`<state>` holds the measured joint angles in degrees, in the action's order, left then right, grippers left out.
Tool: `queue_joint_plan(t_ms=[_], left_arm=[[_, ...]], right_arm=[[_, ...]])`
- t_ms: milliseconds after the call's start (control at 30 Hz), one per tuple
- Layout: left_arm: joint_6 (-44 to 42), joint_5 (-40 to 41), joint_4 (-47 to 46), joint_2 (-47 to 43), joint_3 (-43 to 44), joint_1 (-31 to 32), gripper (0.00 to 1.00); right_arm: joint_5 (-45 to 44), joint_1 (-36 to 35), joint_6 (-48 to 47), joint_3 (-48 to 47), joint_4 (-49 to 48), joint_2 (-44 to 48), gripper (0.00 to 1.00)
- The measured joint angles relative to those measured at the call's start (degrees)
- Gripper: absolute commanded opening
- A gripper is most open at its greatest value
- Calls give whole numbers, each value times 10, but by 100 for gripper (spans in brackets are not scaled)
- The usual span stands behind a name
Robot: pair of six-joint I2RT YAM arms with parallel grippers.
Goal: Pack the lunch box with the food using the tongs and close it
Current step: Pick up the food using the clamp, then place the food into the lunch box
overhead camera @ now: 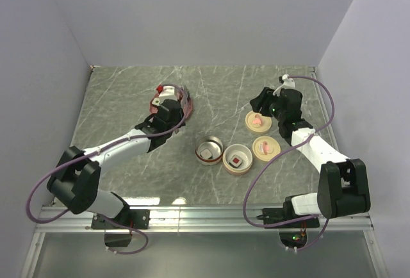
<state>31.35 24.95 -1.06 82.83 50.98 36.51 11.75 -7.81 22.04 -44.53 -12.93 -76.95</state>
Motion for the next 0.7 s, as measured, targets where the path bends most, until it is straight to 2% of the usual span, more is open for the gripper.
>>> queue_joint_plan(t_ms=[333,533,700], left_arm=[[-11,-18,4,-65,-40,10,15],[-18,-19,7,-126,-90,52,15],[-17,-8,40,-163,-96,111,15]], right_arm=[[0,0,0,0,0,0,58],[0,0,0,0,0,-1,59],[-1,0,0,0,0,-2,59]])
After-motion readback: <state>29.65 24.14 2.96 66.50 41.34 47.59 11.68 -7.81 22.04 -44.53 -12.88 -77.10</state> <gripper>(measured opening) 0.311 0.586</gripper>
